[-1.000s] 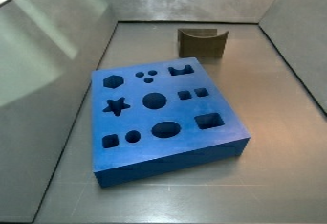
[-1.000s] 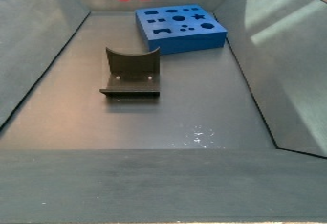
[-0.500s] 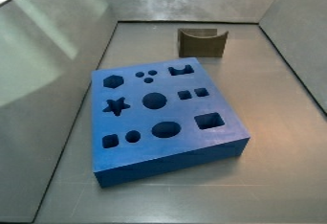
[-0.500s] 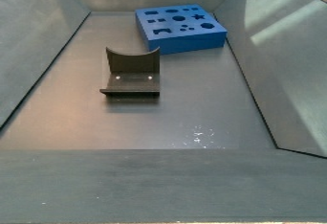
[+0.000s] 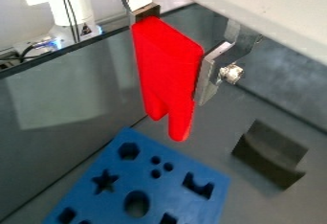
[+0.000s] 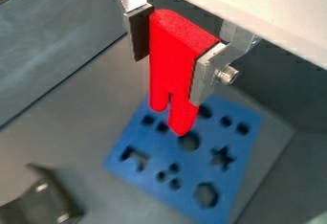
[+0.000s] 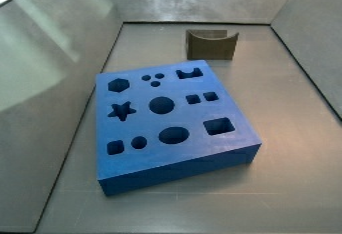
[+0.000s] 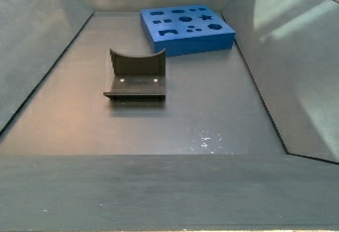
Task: Pick up the square-circle object. Move up. Place the square-circle object on the fixture. Regrasp the square-circle object. Move to above the board. Insert the square-circle object.
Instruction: Move to above the board, then insert the square-circle object.
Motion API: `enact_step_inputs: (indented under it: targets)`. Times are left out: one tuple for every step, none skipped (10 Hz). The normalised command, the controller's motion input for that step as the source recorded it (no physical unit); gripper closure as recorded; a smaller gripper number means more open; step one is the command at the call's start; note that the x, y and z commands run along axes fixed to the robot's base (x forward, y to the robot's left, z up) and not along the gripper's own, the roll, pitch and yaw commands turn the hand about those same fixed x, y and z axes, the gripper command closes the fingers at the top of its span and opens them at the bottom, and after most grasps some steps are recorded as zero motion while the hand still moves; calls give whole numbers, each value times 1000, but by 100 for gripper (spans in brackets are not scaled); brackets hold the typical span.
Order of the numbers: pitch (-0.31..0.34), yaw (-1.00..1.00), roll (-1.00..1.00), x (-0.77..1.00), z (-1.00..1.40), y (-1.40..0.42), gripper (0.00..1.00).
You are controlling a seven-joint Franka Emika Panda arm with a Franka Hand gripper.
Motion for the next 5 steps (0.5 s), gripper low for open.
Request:
enact_step_inputs:
  targets:
    - [-31,-14,-420,-112,28,-69,100]
    - [-32,-14,-318,-85,22,-50,100]
    - [0,0,0,0,34,0,100]
    - [0,0,6,0,0,0,100]
    - [19,0,0,0,-3,0,100]
